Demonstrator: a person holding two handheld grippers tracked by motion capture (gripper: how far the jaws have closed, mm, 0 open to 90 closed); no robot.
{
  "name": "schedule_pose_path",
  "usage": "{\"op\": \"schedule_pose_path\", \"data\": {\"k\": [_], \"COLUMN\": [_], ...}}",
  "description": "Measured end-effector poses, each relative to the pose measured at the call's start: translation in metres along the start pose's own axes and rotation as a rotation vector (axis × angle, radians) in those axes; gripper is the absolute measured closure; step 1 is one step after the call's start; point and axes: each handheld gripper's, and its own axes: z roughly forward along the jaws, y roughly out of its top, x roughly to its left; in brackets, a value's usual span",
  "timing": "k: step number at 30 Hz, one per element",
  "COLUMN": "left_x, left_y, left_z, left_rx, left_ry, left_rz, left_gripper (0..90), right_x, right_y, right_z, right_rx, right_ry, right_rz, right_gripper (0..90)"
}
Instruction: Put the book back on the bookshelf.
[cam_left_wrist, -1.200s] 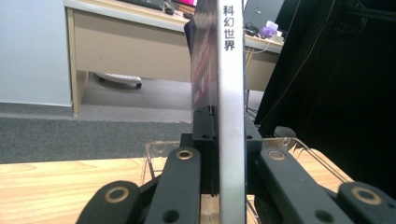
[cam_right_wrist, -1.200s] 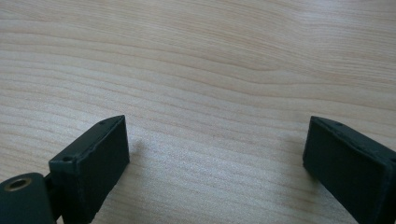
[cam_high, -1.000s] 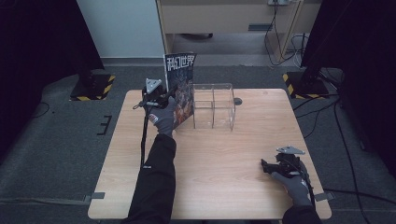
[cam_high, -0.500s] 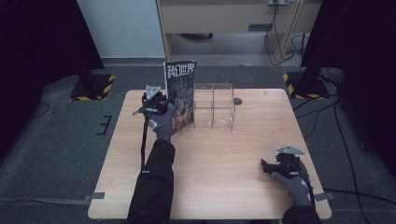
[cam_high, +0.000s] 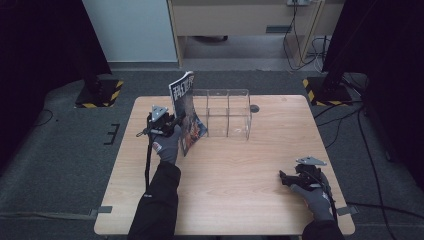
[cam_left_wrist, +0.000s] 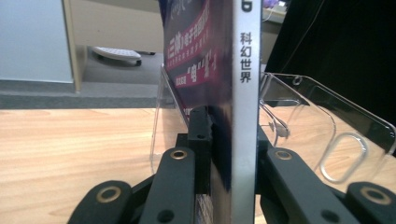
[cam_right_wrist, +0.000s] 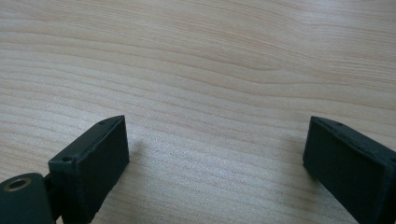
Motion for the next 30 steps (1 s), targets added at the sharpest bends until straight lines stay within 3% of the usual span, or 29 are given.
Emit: {"op": "schedule_pose_path", "data": {"k": [5,20,24,30], "left_x": [-0.003,-0.003,0.000,0.001], "left_y": [-0.004,-0.029,-0.027,-0.013], "left_z": [-0.006,-0.028,-0.028,-0.026], "left_rx": [-0.007,-0.004,-0.009,-0.005], "left_ry": [-0.011,-0.018,-0.013,0.004], "left_rz": [0.021,0.028,0.030,0.072], "left_gripper": [78.2,73.9,72.4,70.9], "right_x": [0.000,0.000,0.000,0.000], "right_y": [0.000,0.000,0.000,0.000], "right_z": [0.000,0.000,0.000,0.000], "right_rx": [0.000,0.000,-0.001,-0.001], "right_ry": [-0.001,0.001,0.000,0.002], "right_rz": [0.000,-0.005,-0.005,-0.006], "right_gripper": [6.9,6.9,6.9,6.8]}}
